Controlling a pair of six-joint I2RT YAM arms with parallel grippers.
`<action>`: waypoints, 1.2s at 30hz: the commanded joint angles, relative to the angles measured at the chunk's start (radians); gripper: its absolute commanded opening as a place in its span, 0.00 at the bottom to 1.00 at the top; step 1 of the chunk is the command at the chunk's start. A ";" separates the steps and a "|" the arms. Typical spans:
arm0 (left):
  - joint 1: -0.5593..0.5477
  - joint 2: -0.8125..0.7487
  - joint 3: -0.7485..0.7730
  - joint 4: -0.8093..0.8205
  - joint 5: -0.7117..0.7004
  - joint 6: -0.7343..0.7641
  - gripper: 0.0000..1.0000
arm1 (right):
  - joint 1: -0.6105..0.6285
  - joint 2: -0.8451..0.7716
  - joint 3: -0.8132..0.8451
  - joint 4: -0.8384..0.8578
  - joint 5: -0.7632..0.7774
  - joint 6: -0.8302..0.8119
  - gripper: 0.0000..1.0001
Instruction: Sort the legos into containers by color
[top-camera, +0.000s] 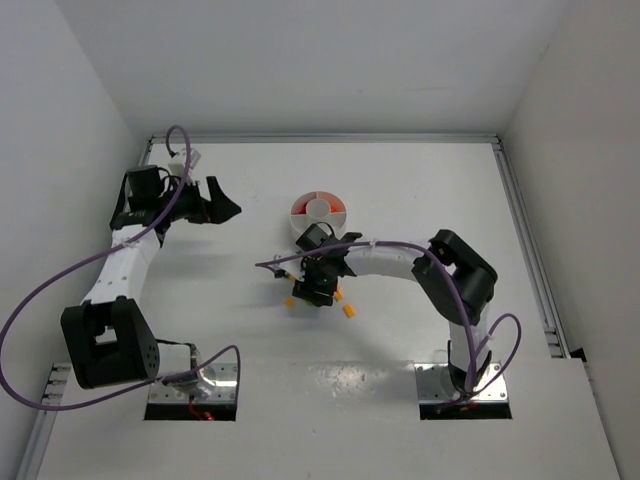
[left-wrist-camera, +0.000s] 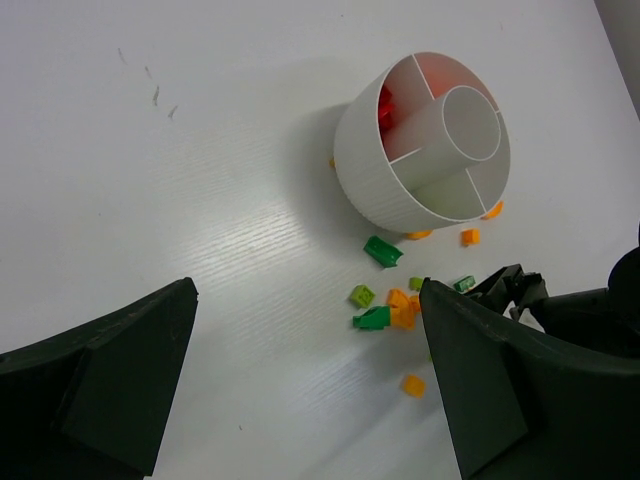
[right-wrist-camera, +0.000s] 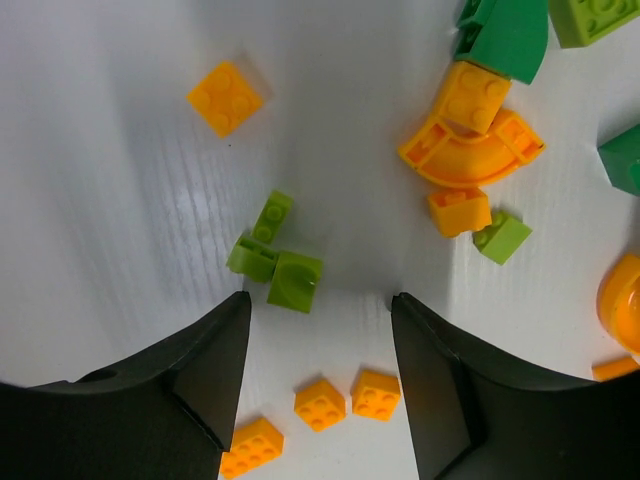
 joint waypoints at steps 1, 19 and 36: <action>0.012 -0.024 -0.003 0.034 0.008 -0.005 1.00 | 0.004 0.030 0.036 0.013 -0.027 0.015 0.59; 0.021 -0.006 -0.001 0.031 -0.017 -0.025 1.00 | 0.004 -0.004 0.029 -0.010 -0.027 0.015 0.12; 0.030 0.036 0.097 -0.069 -0.011 0.027 1.00 | -0.041 -0.211 0.157 -0.117 0.016 0.110 0.04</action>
